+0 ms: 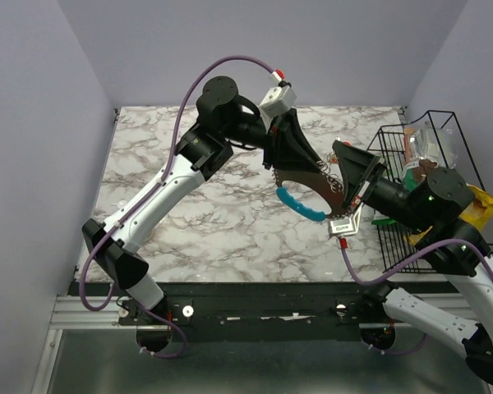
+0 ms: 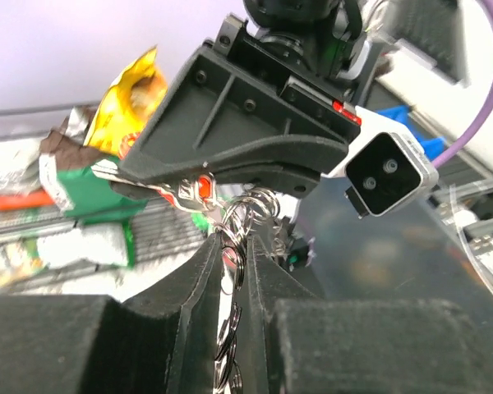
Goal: Remove the keys from the keyring
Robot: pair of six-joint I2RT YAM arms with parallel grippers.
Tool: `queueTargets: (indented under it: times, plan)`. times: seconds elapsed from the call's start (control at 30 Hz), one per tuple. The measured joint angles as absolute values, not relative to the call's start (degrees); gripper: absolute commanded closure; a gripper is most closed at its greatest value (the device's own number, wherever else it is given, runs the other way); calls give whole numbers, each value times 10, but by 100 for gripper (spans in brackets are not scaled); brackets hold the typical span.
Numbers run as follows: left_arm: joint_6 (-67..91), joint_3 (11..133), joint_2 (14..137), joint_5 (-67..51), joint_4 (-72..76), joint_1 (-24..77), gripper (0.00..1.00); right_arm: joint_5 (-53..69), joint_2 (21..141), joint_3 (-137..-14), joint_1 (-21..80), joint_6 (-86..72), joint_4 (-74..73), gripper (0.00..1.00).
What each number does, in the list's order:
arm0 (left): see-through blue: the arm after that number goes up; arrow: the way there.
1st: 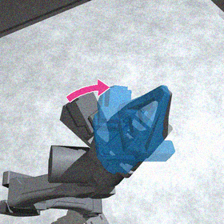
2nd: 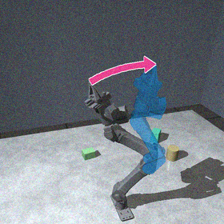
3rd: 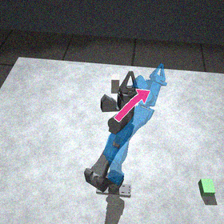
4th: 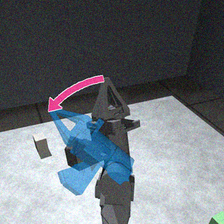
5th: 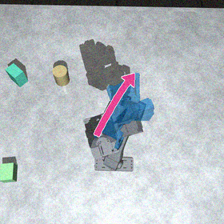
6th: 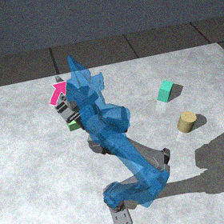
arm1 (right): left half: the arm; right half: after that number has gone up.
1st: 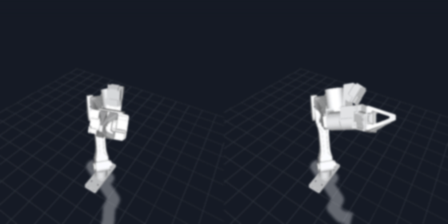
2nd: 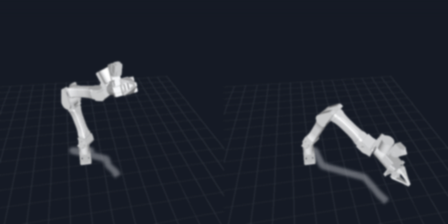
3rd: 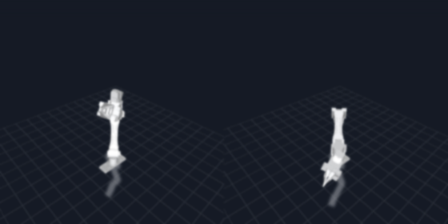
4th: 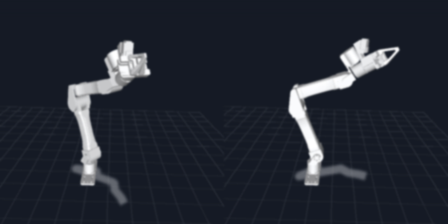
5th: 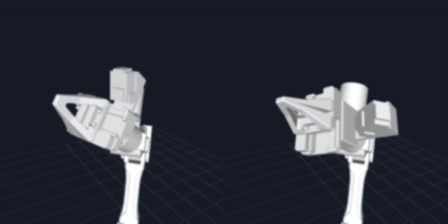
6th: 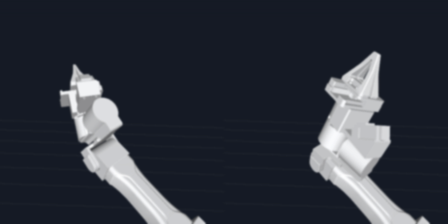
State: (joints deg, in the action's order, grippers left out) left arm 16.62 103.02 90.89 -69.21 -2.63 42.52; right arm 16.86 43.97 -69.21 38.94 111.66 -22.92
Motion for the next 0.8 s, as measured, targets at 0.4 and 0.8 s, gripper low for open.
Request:
queueTargets:
  times: [0.4, 0.8]
  plan:
    - [44, 1021, 889, -570, -206, 420, 100, 160, 412, -626, 389, 1139, -225, 99]
    - [59, 1022, 889, -564, -211, 415, 100, 163, 389, -599, 389, 1141, -250, 99]
